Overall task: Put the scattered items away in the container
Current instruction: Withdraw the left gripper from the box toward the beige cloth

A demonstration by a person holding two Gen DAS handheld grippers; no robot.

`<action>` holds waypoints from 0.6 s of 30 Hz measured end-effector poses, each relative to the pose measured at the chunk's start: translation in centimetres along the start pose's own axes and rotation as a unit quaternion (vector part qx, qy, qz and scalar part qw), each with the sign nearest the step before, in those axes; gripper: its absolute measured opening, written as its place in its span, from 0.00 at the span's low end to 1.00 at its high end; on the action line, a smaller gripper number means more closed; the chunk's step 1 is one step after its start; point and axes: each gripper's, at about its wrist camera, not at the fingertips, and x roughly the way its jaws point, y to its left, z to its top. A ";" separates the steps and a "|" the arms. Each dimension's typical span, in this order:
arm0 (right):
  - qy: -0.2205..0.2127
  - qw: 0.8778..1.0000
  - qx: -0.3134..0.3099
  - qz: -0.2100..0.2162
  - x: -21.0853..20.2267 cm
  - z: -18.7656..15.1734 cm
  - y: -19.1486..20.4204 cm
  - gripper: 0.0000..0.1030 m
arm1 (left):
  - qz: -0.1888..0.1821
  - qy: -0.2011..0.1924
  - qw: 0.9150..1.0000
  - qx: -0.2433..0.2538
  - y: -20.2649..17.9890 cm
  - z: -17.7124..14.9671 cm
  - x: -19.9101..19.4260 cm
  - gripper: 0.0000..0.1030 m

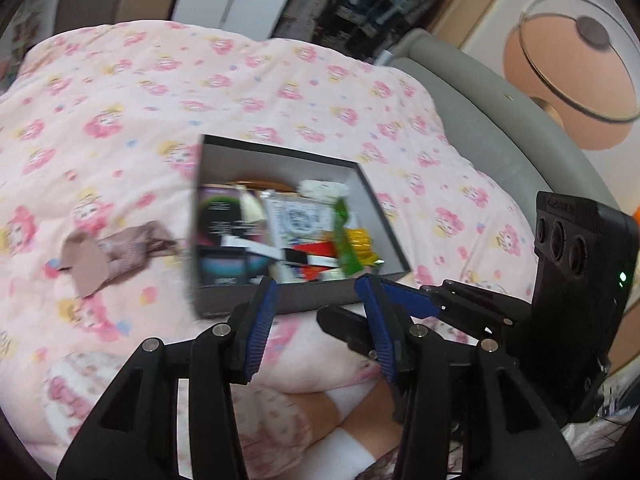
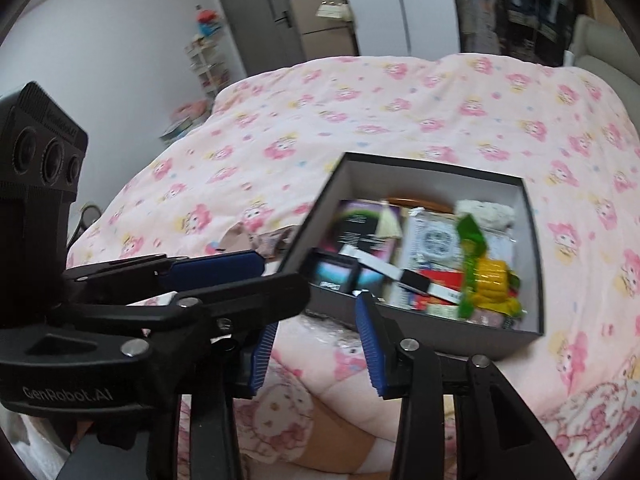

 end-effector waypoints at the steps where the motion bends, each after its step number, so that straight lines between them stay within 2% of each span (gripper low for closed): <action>1: 0.004 1.000 -0.001 0.007 0.5 0.2 0.5 0.35 | 0.005 -0.004 1.000 -0.005 0.7 -0.1 -0.5 0.44; 9: 0.025 0.998 -0.026 0.048 5.4 2.3 5.0 0.36 | 0.039 -0.037 0.995 -0.080 8.4 -0.5 -3.4 0.44; 18: 0.057 0.997 -0.015 0.055 11.8 4.9 7.1 0.36 | 0.081 -0.019 0.985 -0.151 16.9 -1.2 -2.4 0.44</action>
